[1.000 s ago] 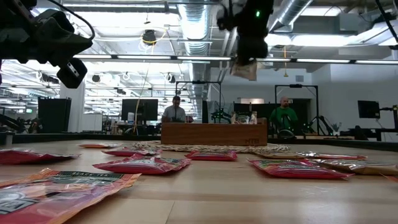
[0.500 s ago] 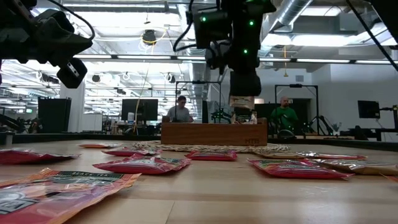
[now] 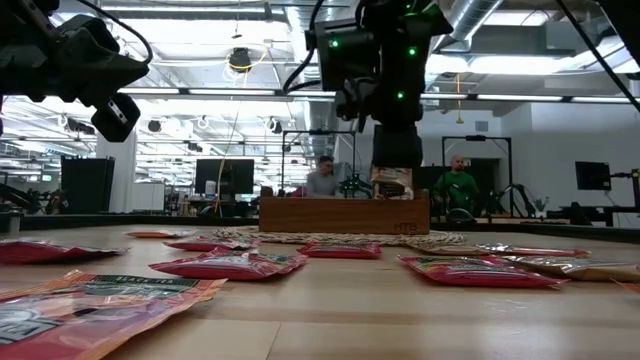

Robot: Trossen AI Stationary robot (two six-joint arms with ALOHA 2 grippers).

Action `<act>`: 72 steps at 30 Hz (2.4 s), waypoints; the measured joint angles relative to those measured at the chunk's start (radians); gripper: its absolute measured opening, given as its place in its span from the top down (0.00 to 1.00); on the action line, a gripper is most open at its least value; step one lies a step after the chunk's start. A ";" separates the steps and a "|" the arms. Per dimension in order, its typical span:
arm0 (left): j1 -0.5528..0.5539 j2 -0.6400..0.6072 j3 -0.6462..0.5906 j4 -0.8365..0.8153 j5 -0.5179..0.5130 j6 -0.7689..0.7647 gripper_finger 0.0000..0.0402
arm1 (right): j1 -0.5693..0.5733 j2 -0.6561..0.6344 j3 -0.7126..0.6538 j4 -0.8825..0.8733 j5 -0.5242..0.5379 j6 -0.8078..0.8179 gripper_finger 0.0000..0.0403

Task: Pick & Place Tea
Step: Put the brown tea bag into the right slot of the wooden organizer

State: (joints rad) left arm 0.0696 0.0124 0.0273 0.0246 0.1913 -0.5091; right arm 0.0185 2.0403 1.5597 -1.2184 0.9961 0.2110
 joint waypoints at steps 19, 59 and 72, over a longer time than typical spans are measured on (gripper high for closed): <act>0.000 0.000 0.000 0.000 0.000 0.000 1.00 | -0.004 0.011 -0.110 0.118 0.028 -0.034 1.00; 0.000 0.000 0.000 0.000 0.000 -0.004 1.00 | -0.060 0.011 -0.127 0.226 -0.012 -0.194 1.00; 0.000 0.000 0.000 0.000 0.000 0.001 1.00 | -0.061 0.011 -0.127 0.234 -0.032 -0.194 0.88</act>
State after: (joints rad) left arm 0.0699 0.0124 0.0273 0.0246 0.1913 -0.5079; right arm -0.0422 2.0510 1.4326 -0.9841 0.9646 0.0170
